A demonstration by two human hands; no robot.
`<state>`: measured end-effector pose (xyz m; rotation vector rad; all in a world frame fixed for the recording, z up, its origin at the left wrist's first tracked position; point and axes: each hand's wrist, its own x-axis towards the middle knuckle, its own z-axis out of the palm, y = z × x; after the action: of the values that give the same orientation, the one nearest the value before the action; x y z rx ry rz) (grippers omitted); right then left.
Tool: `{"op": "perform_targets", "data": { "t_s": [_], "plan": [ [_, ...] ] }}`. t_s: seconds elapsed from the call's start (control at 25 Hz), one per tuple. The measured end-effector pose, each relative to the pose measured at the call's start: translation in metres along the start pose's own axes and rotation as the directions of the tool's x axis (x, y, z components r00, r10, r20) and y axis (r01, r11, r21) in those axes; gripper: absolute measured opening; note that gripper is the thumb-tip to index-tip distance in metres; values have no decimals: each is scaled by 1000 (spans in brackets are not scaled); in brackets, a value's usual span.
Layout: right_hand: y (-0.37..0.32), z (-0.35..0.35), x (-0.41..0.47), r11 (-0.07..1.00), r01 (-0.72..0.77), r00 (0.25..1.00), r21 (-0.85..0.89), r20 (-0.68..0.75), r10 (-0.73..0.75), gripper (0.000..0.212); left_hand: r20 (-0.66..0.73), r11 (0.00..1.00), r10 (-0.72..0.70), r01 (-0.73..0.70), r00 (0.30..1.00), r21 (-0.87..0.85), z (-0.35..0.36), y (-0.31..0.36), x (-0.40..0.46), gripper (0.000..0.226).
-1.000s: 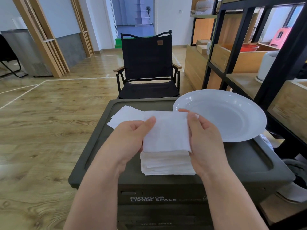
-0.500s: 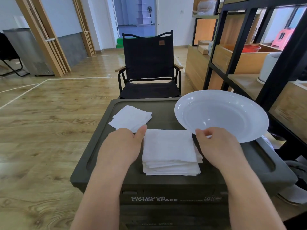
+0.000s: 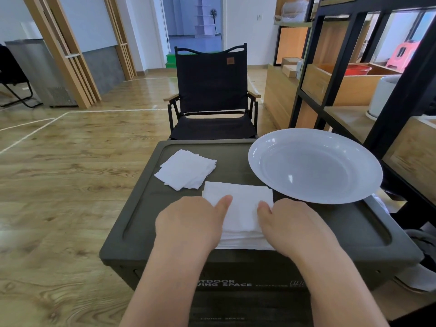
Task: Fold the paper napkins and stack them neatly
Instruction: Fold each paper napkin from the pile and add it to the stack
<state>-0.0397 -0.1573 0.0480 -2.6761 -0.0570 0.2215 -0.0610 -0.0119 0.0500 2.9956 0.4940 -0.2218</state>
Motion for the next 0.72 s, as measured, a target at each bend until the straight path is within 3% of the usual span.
{"op": "perform_targets", "data": {
  "t_s": [0.24,0.36,0.48,0.52,0.6,0.72],
  "plan": [
    [12,-6,5,998,-25,1000,59,-4,25,52,56,977,-107,116,993,-179,-2,-27,17,77],
    [11,-7,7,992,-32,994,124,-97,44,54,-233,945,-252,187,939,-267,5,-57,52,52],
    [12,-9,11,980,0,971,199,-232,47,55,-225,948,-137,62,965,-312,24,-57,72,55],
    [12,-8,12,978,22,968,205,-248,30,55,-262,942,-131,38,956,-335,30,-54,76,46],
    [12,-5,14,971,77,963,226,-268,-14,55,-402,927,-174,12,899,-376,32,-52,80,24],
    [13,-5,15,955,132,950,264,-310,-46,47,-521,917,-224,-3,824,-399,31,-58,75,23]
  ]
}}
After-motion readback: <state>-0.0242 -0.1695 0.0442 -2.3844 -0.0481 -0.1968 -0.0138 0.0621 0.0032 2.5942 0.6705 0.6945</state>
